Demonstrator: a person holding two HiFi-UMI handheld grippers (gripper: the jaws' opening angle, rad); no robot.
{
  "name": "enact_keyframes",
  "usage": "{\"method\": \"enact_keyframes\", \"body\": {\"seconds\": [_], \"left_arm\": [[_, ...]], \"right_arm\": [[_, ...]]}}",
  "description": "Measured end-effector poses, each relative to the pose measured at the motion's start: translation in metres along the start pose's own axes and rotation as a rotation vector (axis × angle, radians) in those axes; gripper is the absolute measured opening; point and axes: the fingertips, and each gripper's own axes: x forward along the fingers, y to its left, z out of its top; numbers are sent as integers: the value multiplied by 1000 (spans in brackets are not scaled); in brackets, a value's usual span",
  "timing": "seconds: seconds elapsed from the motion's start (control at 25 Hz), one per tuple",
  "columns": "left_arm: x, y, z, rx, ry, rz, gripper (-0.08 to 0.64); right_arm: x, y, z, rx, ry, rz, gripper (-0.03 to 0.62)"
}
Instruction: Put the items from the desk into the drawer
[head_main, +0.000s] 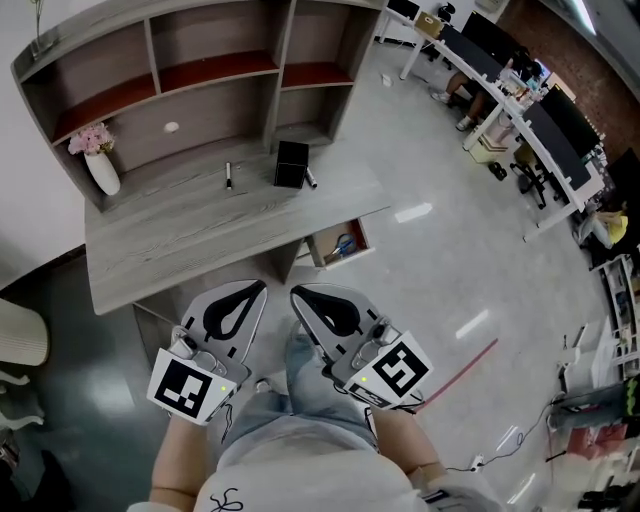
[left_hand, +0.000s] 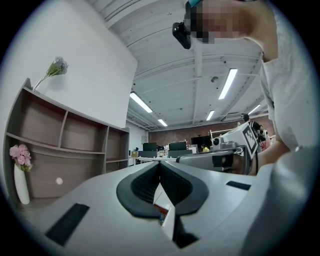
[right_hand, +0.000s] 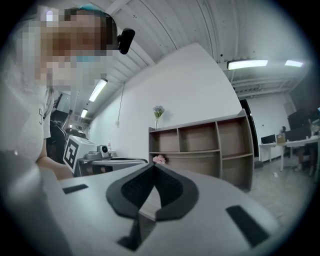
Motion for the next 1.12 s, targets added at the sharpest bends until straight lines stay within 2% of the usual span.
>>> {"method": "enact_keyframes", "body": {"seconds": [0.48,0.84,1.12], "left_arm": [[45,59,-4,13,4,59,11],[118,97,-3,12,-7,51,11],[174,113,-10,-5,30,38,11]], "right_arm": [[50,-61,-3,11,-18,39,8],[78,-144,-1,12,-3,35,8],[89,-210,-3,14,20,24,8]]}}
